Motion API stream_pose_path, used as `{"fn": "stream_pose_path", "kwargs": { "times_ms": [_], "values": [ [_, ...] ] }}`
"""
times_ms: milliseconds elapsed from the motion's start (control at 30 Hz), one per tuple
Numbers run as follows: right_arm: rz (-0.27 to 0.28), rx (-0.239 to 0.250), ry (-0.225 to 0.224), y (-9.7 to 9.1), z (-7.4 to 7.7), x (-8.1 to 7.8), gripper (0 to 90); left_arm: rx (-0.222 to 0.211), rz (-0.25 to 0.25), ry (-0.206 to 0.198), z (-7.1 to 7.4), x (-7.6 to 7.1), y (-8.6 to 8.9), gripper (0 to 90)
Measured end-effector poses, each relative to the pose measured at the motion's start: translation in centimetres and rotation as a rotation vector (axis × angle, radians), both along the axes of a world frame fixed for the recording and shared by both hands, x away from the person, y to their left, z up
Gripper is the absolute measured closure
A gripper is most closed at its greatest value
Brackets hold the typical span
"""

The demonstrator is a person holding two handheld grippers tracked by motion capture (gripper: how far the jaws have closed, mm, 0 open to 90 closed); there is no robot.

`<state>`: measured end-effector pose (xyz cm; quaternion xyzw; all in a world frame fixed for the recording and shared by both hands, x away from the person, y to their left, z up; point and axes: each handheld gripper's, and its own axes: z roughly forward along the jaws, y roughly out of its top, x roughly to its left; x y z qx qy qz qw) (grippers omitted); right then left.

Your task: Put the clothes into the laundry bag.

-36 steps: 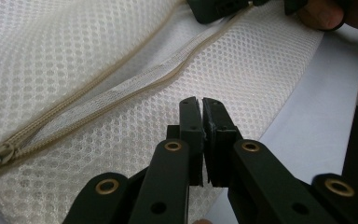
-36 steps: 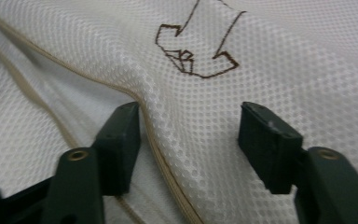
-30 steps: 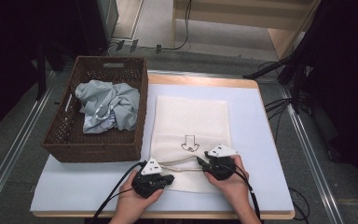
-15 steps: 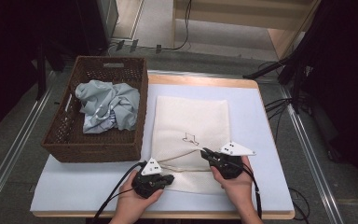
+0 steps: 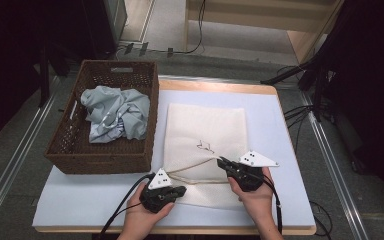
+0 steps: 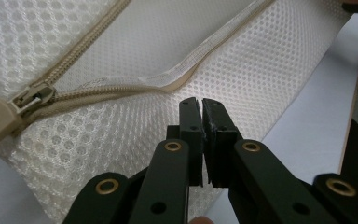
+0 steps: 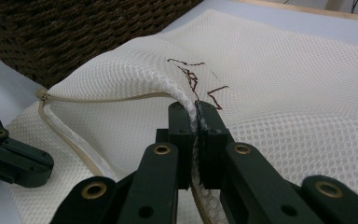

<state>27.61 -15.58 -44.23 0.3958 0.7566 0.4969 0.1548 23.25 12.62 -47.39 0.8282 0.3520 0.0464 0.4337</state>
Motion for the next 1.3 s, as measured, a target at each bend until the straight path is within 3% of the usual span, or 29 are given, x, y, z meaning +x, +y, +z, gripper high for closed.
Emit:
{"fn": "stream_pose_path", "kwargs": {
  "times_ms": [200, 333, 567, 733, 867, 1067, 1300],
  "values": [
    [-0.002, -0.006, 0.007, -0.1, -0.4, 0.0, 86.9, -0.044, 0.004, -0.066, 0.6, -0.5, 0.6, 71.4],
    [0.000, -0.007, 0.014, -0.1, -0.7, 0.1, 86.9, -0.069, 0.030, -0.101, 1.5, -0.8, 1.7, 66.5],
    [0.006, -0.012, 0.017, -0.1, -0.9, 0.2, 86.8, -0.091, 0.059, -0.174, 4.3, -1.1, 3.2, 68.1],
    [0.010, -0.014, 0.020, -0.1, -1.0, 0.2, 86.6, -0.111, 0.071, -0.197, 5.6, -1.2, 4.0, 70.1],
    [0.013, -0.016, 0.025, -0.1, -1.1, 0.2, 86.5, -0.087, 0.077, -0.223, 6.2, -1.1, 4.2, 71.5],
    [0.014, -0.018, 0.023, -0.1, -1.2, 0.2, 86.5, -0.089, 0.080, -0.233, 7.0, -0.9, 4.5, 71.1],
    [0.017, -0.015, 0.026, -0.1, -1.2, 0.3, 86.5, -0.130, 0.112, -0.235, 8.9, -0.6, 5.9, 70.1]
  ]
}}
